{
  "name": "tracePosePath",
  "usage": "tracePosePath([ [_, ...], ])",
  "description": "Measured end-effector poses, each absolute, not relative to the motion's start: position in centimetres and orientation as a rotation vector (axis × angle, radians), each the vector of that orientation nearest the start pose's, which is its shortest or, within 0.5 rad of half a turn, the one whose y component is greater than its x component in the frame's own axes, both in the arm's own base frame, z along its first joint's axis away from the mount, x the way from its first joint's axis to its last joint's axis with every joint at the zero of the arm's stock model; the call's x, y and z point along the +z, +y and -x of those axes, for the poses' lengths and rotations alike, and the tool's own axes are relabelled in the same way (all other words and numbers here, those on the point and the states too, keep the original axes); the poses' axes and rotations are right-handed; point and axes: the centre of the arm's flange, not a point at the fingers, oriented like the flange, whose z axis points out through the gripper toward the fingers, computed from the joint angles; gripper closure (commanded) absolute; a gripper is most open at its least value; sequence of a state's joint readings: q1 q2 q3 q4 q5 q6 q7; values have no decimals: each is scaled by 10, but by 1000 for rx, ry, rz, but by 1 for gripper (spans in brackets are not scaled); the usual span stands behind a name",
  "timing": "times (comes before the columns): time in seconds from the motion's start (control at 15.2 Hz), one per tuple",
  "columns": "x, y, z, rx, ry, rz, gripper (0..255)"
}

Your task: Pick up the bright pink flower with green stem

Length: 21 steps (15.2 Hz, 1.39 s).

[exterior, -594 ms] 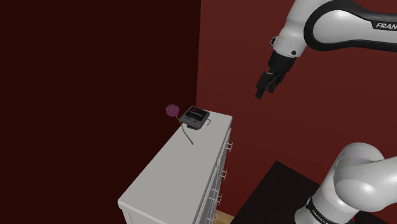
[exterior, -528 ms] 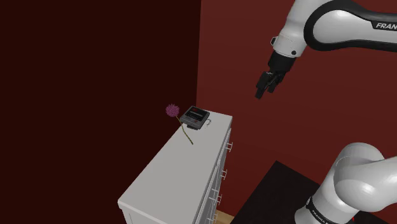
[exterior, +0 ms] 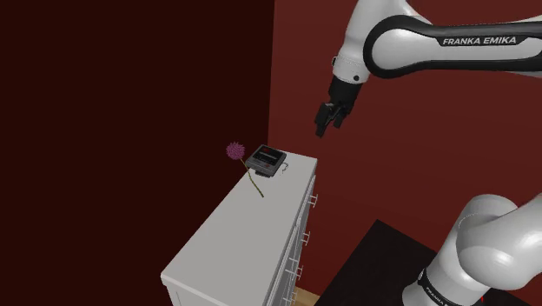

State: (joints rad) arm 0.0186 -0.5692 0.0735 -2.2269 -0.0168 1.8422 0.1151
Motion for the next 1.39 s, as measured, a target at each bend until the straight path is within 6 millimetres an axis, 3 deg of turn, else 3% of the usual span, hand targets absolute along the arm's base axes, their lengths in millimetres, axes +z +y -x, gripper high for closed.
tracePosePath([
  [1.39, 523, 194, -621, -255, -187, 3231, 0],
])
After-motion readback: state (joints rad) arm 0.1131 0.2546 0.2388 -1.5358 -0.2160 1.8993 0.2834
